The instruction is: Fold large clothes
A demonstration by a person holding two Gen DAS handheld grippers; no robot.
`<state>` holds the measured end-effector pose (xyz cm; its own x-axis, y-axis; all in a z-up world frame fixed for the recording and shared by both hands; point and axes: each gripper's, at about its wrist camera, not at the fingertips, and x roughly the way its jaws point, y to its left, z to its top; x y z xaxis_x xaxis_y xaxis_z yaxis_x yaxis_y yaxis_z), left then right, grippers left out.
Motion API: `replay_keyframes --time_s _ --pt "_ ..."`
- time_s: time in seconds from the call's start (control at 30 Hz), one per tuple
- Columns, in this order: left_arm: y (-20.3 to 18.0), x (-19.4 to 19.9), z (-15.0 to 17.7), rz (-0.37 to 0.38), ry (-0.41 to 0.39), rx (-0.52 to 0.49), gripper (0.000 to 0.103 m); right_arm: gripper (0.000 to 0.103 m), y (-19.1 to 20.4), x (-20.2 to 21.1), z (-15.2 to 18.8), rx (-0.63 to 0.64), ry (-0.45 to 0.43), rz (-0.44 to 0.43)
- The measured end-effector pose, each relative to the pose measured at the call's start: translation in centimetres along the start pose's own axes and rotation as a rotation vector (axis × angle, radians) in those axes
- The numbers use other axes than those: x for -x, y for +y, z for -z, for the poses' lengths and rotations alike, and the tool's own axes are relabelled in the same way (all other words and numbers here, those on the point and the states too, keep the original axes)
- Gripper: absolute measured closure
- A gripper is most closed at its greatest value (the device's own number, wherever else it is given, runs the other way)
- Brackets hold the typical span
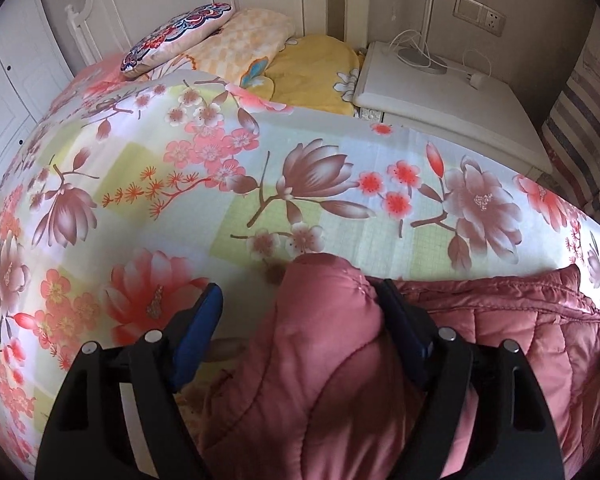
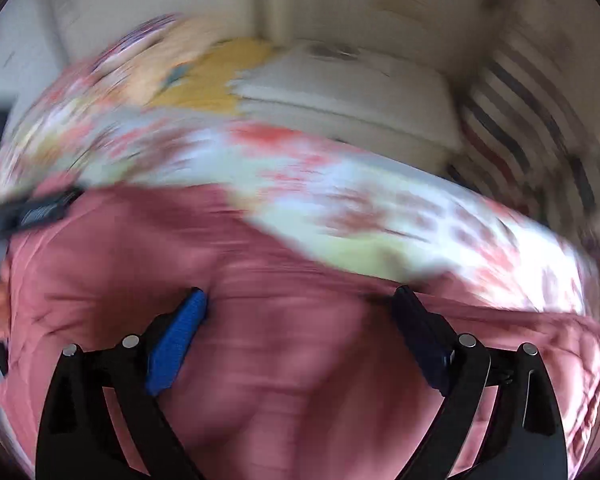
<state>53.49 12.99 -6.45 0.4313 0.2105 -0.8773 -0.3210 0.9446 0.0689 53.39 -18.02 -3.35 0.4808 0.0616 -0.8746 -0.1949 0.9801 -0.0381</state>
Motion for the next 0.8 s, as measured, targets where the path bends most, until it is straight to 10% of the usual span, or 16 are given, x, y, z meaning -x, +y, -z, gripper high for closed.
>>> replay_keyframes --time_s 0.1,0.2,0.37,0.5,0.6,0.8 --pt "0.2 0.0 0.1 0.004 -0.001 0.004 0.023 0.027 -3.6 4.5 1.6 -0.015 -0.058 0.003" --pt "0.5 -0.1 0.0 0.007 0.004 0.017 0.021 0.010 -5.8 8.5 4.5 0.021 -0.107 0.072" --pt "0.6 -0.2 0.1 0.008 0.005 0.020 0.020 0.011 -12.5 2.5 5.8 -0.131 0.041 0.130" --pt "0.7 -0.1 0.1 0.014 0.008 0.026 0.019 0.010 -17.9 -0.1 6.3 -0.347 0.059 -0.050" --pt "0.6 -0.1 0.1 -0.002 0.002 0.016 0.018 0.014 -16.6 4.5 6.4 -0.273 -0.042 0.141" --pt "0.4 0.0 0.2 -0.009 -0.003 0.013 0.018 0.011 -7.3 10.9 10.6 0.018 -0.167 0.021"
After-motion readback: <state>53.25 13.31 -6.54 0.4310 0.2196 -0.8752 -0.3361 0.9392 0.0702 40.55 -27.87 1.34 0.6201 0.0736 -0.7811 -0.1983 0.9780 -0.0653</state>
